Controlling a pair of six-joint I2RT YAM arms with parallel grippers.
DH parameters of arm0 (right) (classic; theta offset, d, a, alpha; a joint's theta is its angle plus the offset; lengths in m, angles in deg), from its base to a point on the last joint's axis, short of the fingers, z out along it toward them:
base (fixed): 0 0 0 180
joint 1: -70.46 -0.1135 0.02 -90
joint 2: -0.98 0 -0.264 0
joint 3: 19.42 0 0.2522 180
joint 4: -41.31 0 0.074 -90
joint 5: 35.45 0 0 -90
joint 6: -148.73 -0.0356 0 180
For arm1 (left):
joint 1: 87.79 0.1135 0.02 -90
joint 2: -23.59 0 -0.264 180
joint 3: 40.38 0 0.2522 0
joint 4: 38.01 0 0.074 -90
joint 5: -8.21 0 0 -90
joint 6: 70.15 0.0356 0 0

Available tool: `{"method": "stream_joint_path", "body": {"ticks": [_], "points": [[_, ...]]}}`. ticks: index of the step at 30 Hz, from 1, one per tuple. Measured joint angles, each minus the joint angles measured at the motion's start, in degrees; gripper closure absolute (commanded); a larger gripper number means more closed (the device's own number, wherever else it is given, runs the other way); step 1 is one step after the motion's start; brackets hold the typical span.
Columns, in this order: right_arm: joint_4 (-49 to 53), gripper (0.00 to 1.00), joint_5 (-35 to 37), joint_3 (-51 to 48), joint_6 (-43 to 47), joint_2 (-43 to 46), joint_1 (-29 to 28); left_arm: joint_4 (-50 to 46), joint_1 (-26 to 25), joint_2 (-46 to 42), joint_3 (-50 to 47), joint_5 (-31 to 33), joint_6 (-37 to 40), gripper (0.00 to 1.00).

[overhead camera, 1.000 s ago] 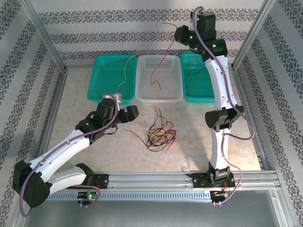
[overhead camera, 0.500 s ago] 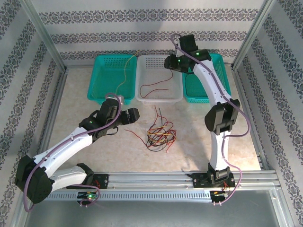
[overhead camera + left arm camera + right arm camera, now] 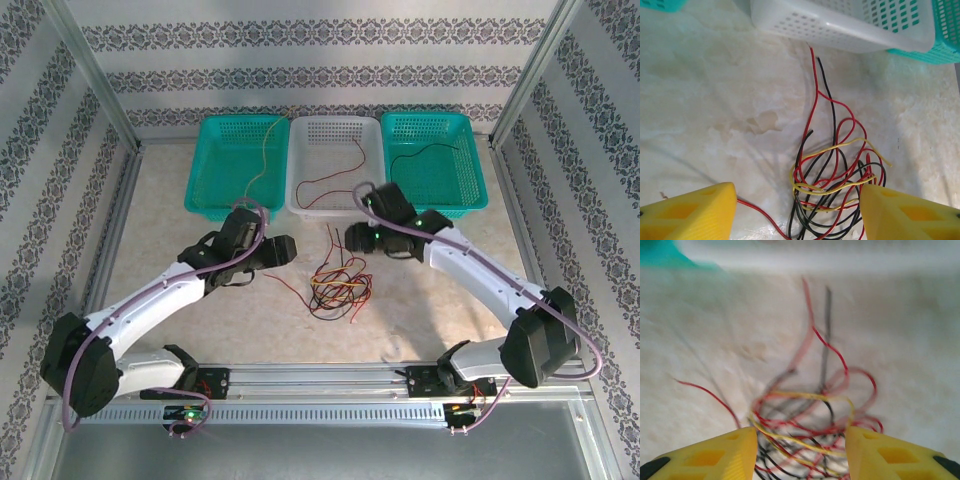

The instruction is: Untangle the cables

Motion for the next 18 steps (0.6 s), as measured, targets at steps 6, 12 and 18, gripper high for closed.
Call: {"method": "stream_joint_path", "body": {"ticks": [6,12,18], "points": [[-0.3,0.49,0.2,-9.2,-3.1,1.1,-0.7,1.3,0.0,3.7,0.0,-3.5,-1.0,0.41],[0.3,0.55,1.2,-7.1,-3.2,0.1,-1.4,1.4,0.0,6.3,0.0,-5.4,-1.2,0.43],[-0.2,0.6,1.2,-4.9,-3.3,-5.4,-0.6,1.3,0.0,6.1,1.0,-5.5,-1.2,0.43]]}}
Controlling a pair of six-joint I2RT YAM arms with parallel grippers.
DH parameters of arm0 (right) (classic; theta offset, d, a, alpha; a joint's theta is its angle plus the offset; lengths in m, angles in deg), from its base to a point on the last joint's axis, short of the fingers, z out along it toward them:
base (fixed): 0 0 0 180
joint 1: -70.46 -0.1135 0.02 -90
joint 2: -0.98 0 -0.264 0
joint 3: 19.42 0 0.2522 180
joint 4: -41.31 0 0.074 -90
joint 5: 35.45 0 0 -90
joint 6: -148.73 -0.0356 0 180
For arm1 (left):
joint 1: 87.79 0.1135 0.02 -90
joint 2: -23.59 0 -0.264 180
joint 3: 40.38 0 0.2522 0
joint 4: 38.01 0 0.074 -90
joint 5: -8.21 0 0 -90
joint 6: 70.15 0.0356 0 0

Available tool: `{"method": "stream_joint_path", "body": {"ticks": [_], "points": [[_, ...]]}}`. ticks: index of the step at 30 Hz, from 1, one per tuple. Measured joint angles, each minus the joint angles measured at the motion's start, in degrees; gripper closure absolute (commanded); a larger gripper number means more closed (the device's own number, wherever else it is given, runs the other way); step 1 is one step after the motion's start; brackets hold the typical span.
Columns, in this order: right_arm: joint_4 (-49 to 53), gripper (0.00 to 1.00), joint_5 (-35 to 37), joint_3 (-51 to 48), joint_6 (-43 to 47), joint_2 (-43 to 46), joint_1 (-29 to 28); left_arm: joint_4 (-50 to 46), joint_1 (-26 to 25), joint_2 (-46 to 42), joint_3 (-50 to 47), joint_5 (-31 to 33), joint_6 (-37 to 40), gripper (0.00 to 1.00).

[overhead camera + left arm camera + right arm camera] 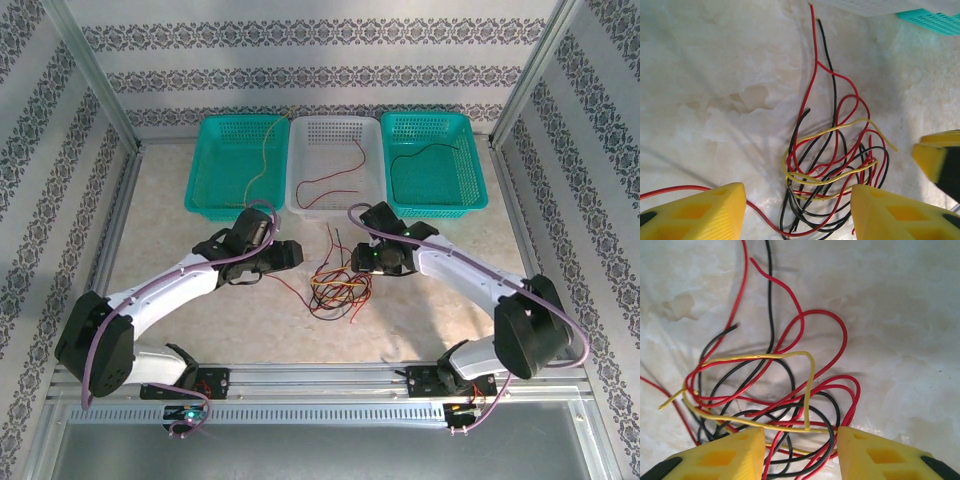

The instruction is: Untangle the cables

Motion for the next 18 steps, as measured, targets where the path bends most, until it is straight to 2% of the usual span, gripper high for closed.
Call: {"method": "stream_joint_path", "body": {"ticks": [5,14,18], "points": [[-1.1,0.66,-0.4,0.0,0.0,-4.4,0.0,-0.3,0.0,-1.0,1.1,0.1,0.2,0.43],[-3.2,0.99,-0.6,0.4,0.3,-6.4,0.0,-1.0,0.0,-1.5,2.1,0.2,0.7,0.42],[-3.2,1.0,-1.3,0.5,0.7,-5.6,-0.3,-1.2,0.0,-1.5,3.5,0.2,1.9,0.38]]}}
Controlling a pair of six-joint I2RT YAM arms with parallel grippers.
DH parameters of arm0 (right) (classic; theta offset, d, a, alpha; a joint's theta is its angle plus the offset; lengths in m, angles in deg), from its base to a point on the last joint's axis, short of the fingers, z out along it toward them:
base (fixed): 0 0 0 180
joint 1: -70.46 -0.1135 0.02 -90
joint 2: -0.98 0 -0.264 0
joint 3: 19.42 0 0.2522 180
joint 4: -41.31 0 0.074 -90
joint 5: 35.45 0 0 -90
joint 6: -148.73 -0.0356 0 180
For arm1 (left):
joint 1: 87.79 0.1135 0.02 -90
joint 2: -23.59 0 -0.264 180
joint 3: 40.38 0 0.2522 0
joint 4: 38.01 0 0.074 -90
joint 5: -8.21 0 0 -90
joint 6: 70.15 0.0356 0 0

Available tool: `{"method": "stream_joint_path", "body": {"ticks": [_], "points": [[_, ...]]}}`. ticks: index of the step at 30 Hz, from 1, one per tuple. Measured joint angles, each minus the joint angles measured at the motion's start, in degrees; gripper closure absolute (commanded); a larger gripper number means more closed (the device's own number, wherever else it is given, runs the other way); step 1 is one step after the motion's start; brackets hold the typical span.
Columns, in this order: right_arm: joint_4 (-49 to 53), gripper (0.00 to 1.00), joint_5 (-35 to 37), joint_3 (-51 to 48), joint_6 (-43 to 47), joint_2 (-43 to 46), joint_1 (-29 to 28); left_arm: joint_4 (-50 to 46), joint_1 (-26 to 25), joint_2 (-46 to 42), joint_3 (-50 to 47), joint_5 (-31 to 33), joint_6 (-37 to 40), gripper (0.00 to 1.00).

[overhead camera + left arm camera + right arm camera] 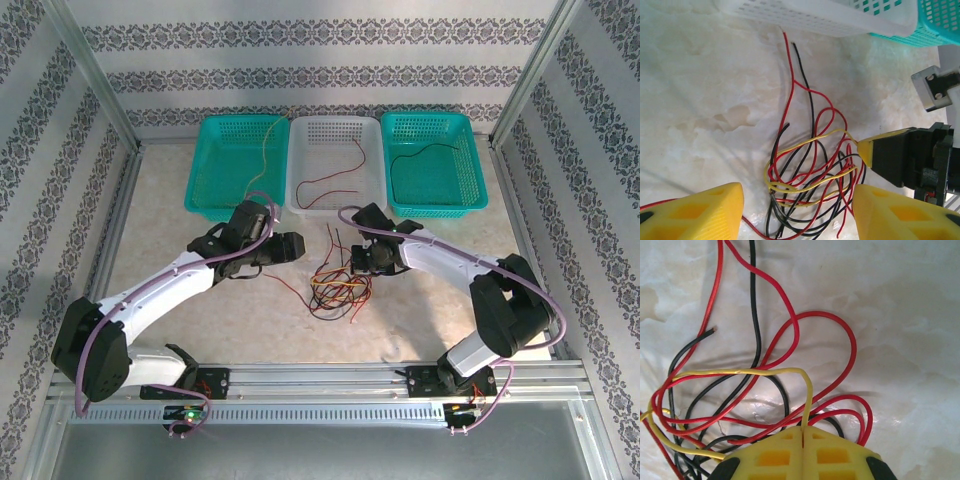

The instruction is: Untangle the cables

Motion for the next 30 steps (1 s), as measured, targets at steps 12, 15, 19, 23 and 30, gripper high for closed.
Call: {"method": "stream_joint_path", "body": {"ticks": [12,15,19,23,30], "points": [[0.6,1.0,-3.9,14.4,5.7,18.7,-6.9,3.9,0.0,-0.7,3.3,-7.3,6.5,0.21],[0.7,1.0,-4.6,17.9,6.6,20.0,-7.6,7.1,0.0,-0.7,3.4,-11.0,7.6,0.18],[0.7,1.0,-5.5,20.8,7.4,20.2,-7.6,9.7,0.0,-1.4,3.4,-13.4,9.1,0.24],[1.2,1.0,-6.2,23.3,7.8,19.9,-7.6,10.1,0.0,-2.1,3.5,-14.0,10.2,0.23],[2.0,1.0,-6.3,24.0,7.8,19.7,-7.6,9.2,0.4,-9.6,3.8,-8.9,14.2,0.12]]}}
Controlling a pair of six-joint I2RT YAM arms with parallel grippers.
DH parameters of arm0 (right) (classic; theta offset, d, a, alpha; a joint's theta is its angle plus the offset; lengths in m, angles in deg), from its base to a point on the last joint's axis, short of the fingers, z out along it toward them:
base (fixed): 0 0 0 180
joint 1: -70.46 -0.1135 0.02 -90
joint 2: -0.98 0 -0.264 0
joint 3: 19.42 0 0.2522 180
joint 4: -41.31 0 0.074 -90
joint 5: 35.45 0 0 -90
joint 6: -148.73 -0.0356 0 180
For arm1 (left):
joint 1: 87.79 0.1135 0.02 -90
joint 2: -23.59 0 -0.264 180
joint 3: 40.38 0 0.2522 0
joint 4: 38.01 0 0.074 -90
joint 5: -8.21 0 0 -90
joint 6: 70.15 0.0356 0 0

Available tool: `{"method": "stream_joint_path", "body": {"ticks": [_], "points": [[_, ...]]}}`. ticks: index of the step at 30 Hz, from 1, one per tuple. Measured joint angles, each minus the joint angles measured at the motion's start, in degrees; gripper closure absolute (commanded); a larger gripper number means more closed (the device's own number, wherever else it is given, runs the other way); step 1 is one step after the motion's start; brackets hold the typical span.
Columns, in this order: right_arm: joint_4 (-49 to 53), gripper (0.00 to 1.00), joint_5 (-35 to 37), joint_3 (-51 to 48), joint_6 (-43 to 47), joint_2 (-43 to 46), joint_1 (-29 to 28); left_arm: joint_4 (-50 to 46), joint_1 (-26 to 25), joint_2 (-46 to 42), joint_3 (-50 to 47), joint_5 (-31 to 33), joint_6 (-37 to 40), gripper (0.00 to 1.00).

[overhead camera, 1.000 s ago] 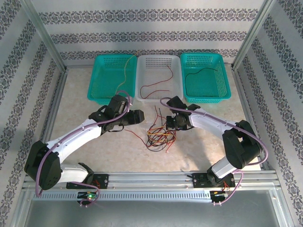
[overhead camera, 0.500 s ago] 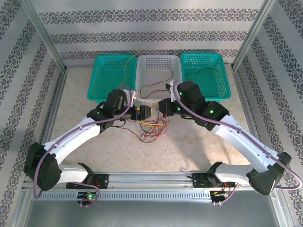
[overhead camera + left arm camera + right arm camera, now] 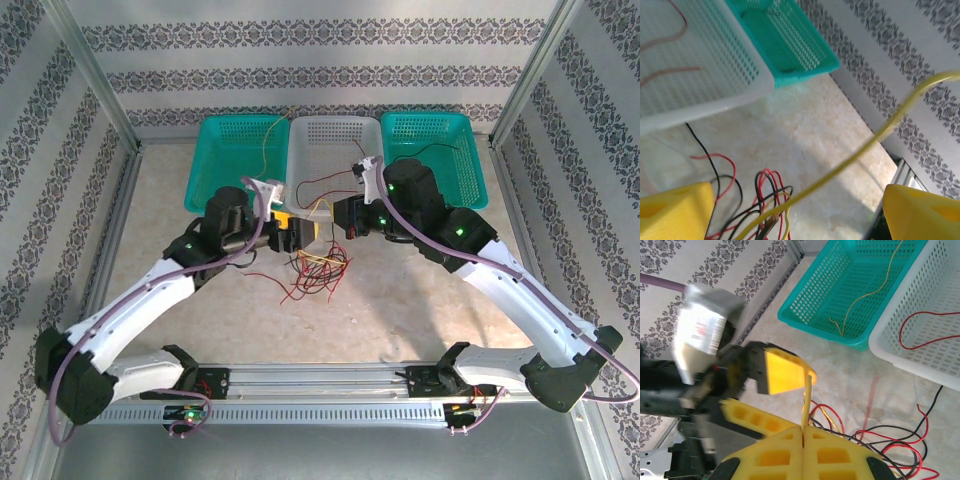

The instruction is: Untangle the cables

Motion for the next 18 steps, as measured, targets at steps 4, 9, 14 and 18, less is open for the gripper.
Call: {"method": "stream_joint_path", "body": {"ticks": [4,9,14,18], "points": [[0.7,1.0,-0.5,0.0,0.1,0.0,0.0,0.0,0.4,-4.8,1.1,1.1,2.2,0.22],[0.7,1.0,-1.3,0.0,0.9,0.0,0.0,0.0,0.5,-2.6,4.0,-3.0,5.0,0.34],[0.9,1.0,-2.1,0.0,1.3,0.0,0.0,-0.1,0.6,3.3,5.7,-7.8,7.0,0.43],[1.1,1.0,-2.3,0.2,1.3,0.0,0.0,-0.2,0.6,6.2,6.4,-10.4,8.1,0.63]]}}
